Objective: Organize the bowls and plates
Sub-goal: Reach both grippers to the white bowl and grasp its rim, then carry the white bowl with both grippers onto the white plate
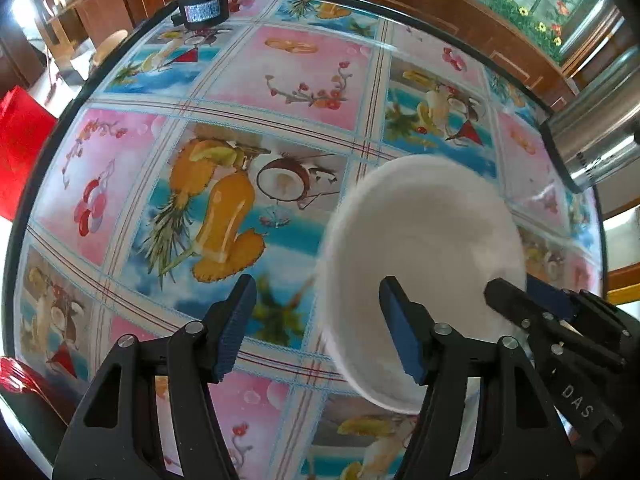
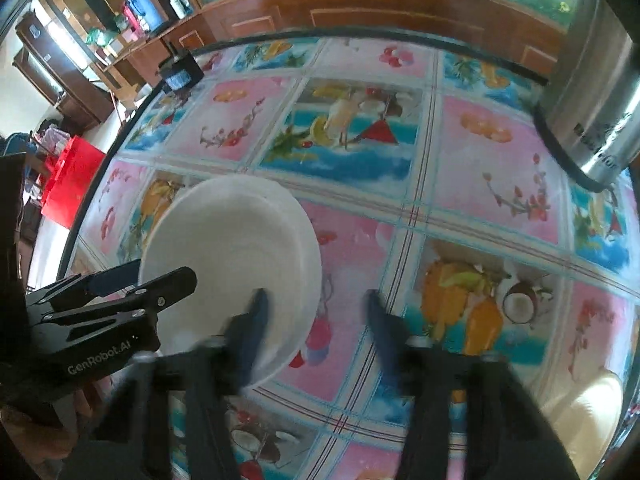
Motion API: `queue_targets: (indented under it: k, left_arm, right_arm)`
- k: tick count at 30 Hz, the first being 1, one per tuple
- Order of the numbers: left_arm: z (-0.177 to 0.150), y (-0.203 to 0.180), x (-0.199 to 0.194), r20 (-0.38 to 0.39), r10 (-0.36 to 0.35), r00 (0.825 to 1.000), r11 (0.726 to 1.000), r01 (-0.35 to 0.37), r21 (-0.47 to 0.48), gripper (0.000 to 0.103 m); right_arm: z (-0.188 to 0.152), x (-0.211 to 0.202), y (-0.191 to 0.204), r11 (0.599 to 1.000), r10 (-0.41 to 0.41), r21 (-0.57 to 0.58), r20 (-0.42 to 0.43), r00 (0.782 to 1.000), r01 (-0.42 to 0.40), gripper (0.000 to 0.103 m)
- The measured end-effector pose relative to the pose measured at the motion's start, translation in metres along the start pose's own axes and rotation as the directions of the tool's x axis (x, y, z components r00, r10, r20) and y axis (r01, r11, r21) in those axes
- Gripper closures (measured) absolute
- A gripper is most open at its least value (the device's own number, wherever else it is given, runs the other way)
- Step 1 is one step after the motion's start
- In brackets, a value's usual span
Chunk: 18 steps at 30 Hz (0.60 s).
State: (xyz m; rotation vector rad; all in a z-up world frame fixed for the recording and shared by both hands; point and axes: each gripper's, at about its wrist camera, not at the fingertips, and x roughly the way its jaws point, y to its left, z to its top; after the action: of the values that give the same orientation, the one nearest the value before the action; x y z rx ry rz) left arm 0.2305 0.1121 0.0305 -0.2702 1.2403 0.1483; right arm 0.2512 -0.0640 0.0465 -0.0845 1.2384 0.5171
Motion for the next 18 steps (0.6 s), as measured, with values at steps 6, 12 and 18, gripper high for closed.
queue_targets:
  k: [6, 12, 18]
  left_arm:
    - [-0.01, -0.006, -0.003, -0.007, -0.012, 1.0, 0.999, 0.012, 0.052, 0.084]
    - [-0.029, 0.005, -0.031, 0.016, -0.061, 0.998, 0.997, 0.06, 0.038, 0.084]
    - [-0.058, 0.021, -0.071, 0.054, -0.06, 0.997, 0.996, 0.057, 0.063, 0.084]
  right_arm:
    - [-0.008, -0.008, 0.012, 0.999, 0.012, -0.045, 0.008, 1.0, -0.011, 0.089]
    - [-0.028, -0.035, 0.028, 0.998, 0.023, -0.066, 0.034, 0.999, -0.02, 0.089]
    - [-0.059, -0.054, 0.054, 0.995, 0.033, -0.09, 0.036, 0.999, -0.03, 0.086]
